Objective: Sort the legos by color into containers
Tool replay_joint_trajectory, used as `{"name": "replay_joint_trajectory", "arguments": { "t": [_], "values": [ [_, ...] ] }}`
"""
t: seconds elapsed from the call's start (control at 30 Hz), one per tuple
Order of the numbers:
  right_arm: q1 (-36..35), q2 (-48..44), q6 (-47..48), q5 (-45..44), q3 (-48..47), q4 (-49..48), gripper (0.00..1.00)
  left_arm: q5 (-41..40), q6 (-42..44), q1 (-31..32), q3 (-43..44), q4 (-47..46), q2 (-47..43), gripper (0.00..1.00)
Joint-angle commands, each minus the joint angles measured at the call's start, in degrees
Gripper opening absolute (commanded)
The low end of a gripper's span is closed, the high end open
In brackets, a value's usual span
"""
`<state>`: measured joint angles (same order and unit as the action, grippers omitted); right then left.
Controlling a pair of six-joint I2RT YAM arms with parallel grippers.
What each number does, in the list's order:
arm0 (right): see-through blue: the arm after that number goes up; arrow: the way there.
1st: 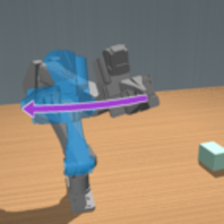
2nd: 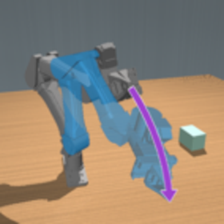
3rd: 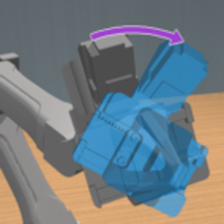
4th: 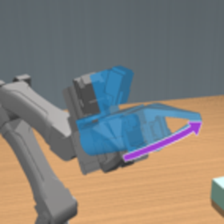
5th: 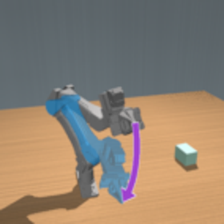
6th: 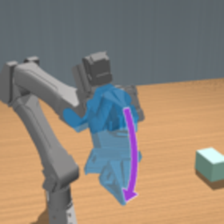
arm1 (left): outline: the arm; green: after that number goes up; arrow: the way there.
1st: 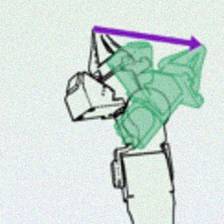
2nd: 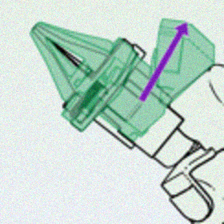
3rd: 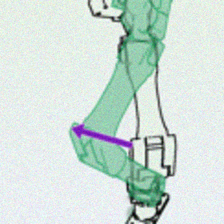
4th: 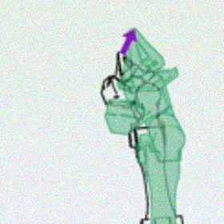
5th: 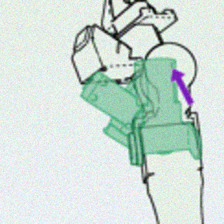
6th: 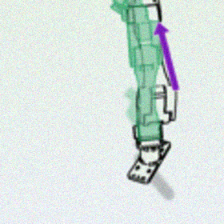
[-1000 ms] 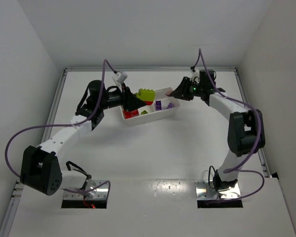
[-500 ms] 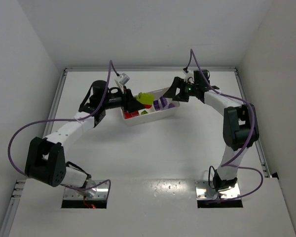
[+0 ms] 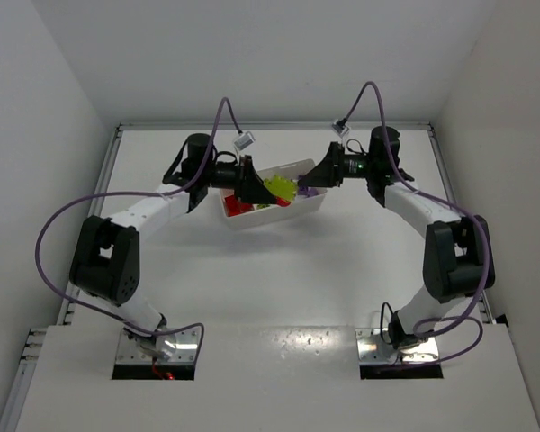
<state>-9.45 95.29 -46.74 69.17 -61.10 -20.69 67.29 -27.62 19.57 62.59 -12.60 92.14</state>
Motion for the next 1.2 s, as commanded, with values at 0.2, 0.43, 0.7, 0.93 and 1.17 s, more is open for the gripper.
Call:
{"name": "replay_joint_trajectory", "arguments": {
  "t": [0.2, 0.43, 0.7, 0.93, 1.17],
  "values": [
    [-3.20, -6.25, -0.10, 6.78, 3.88, -6.12, 0.81, 9.52, 5.12, 2.57, 8.86, 4.87, 4.54, 0.05],
    [-3.20, -6.25, 0.42, 4.93, 3.36, -6.12, 0.74, 10.06, 6.35, 3.63, 9.48, 6.71, 5.07, 0.05],
    [-4.87, -4.58, 0.42, 5.45, 2.30, -6.12, 0.51, 10.06, 6.87, 4.16, 9.48, 6.71, 5.07, 0.05],
    [-6.02, -4.58, 8.58, 7.30, 0.63, 3.19, 0.34, 9.00, 6.87, 4.16, 8.96, 6.71, 5.07, 0.05],
    [-4.97, -4.58, 7.37, 4.67, 0.11, 3.81, 0.00, 8.31, 8.80, 4.16, 7.12, 7.32, 4.54, 0.05]
  ]
}}
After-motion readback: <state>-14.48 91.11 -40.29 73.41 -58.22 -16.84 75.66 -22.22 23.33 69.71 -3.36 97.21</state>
